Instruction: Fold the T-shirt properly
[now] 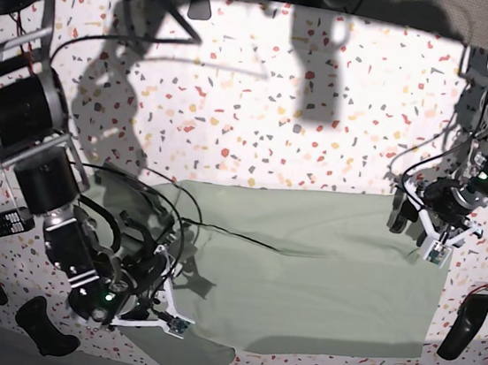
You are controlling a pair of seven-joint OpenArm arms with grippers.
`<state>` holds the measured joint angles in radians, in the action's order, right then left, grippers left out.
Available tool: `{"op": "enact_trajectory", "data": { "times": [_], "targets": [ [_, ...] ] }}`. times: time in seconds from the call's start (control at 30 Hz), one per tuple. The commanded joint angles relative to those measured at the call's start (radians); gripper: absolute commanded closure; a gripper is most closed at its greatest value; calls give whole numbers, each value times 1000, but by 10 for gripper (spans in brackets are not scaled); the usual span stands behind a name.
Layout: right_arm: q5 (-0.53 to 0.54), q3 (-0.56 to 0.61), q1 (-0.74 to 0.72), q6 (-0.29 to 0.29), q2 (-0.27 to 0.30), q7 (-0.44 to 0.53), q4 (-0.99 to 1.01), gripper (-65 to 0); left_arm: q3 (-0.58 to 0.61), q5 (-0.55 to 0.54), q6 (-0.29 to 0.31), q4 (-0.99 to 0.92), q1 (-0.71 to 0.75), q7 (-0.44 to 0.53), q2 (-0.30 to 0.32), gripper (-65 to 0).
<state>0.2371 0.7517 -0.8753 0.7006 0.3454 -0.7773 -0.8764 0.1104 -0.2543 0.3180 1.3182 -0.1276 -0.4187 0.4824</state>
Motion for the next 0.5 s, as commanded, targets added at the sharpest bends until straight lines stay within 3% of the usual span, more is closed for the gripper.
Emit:
{"op": "enact_trajectory", "data": {
  "times": [0.0, 0.1, 0.23, 0.4, 0.47],
  "targets": [
    [23, -10, -40, -2, 16, -9, -35, -351, -9, -5, -3, 19, -22, 26, 16, -312],
    [84, 1, -25, -2, 35, -57, -75, -351, -9, -5, -3, 19, -22, 27, 16, -312],
    [88, 47, 8, -2, 32, -69, -80, -351, -9, -5, -3, 19, -22, 26, 16, -312],
    [77, 196, 36, -2, 32, -68, -80, -349, -9, -6, -3, 19, -22, 26, 16, -312],
    [74, 261, 30, -2, 31, -68, -80, -317, -9, -5, -3, 19, -22, 26, 16, -312]
  ]
}}
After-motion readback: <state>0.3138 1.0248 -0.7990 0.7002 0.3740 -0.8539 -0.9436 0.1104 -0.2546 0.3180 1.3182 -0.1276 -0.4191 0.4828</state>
